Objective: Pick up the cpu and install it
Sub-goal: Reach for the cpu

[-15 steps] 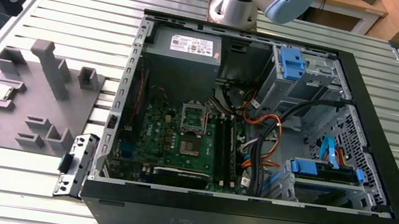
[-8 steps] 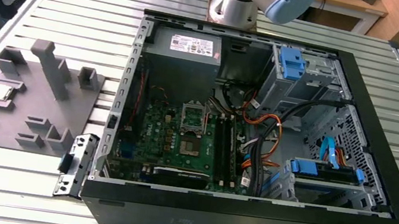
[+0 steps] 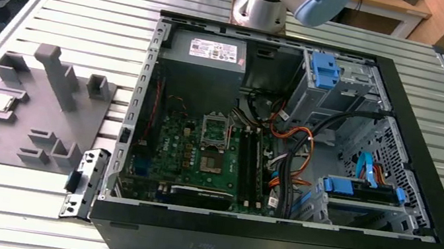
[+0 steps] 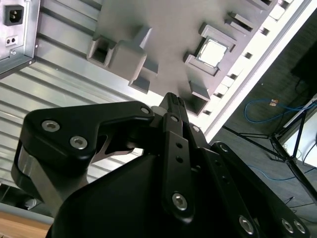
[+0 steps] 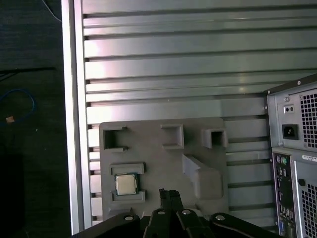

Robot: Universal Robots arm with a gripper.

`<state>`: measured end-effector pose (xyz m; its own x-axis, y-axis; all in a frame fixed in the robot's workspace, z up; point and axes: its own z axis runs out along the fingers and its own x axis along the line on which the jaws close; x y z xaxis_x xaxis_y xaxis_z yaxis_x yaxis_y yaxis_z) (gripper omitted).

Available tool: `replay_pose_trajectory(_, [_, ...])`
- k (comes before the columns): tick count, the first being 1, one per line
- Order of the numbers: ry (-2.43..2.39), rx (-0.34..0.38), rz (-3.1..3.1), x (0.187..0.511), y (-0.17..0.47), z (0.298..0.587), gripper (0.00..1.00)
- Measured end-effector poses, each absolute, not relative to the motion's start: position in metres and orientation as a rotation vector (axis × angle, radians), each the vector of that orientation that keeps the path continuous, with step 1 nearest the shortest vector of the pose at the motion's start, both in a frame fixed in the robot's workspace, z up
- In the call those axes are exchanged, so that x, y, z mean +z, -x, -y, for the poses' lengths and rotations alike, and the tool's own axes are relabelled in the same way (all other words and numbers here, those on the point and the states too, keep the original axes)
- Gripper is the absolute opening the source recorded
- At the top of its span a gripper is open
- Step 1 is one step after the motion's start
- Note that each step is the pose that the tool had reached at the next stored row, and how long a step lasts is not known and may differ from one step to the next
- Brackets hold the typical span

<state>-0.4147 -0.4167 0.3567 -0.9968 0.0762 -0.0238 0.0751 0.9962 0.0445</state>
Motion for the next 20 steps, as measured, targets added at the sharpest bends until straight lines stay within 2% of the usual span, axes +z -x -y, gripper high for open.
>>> replay_pose_trajectory(20, [-0.118, 0.068, -3.109, 0.330, 0.464, 0.417, 0.11])
